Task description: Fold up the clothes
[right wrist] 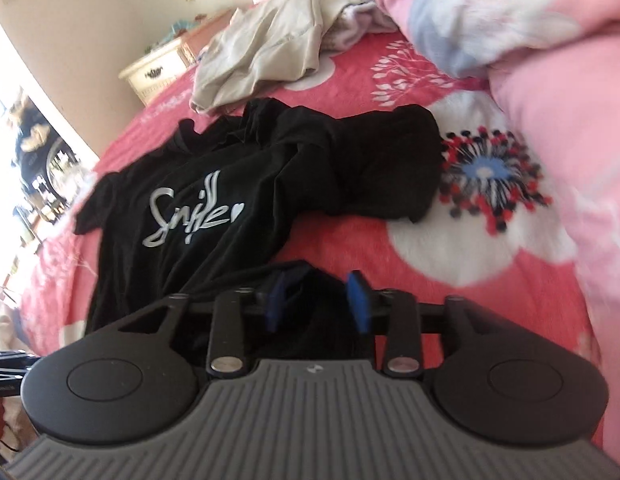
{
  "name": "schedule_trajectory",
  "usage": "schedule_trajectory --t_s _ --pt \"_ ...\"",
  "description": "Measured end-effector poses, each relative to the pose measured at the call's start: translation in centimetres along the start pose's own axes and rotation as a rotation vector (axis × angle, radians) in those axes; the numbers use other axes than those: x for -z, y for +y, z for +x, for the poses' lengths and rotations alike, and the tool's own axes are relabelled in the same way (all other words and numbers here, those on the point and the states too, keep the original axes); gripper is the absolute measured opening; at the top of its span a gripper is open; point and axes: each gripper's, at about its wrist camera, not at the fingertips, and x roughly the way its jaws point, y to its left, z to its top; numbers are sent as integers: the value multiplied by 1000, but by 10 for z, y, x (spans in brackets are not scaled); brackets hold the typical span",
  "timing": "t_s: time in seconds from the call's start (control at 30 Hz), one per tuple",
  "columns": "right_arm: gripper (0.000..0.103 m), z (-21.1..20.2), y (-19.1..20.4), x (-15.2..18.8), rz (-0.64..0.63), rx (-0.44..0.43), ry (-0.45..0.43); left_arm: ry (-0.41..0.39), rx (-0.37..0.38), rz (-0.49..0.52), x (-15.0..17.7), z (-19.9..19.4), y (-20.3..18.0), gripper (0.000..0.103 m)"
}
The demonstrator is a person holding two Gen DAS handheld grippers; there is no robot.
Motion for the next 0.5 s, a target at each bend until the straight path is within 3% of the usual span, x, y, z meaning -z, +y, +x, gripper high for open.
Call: schedule_trajectory --t_s 0.07,0.2,0.33,0.43,0.47,0.5 --pt "52 -16 -6 10 44 2 -2 29 44 -21 6 -5 1 49" --pt "55 -27 -25 37 190 -14 63 82 98 -56 20 -5 1 53" --pt "55 -17 -35 62 301 -20 136 134 83 -61 32 6 -8 53" --pt "54 -11 -29 71 312 -39 136 143 55 -52 39 13 -17 44" --pt "52 -10 -24 73 297 -32 136 144 47 -52 41 15 -20 30" --pt "45 -9 -20 74 278 -25 140 146 41 -53 42 16 -22 21"
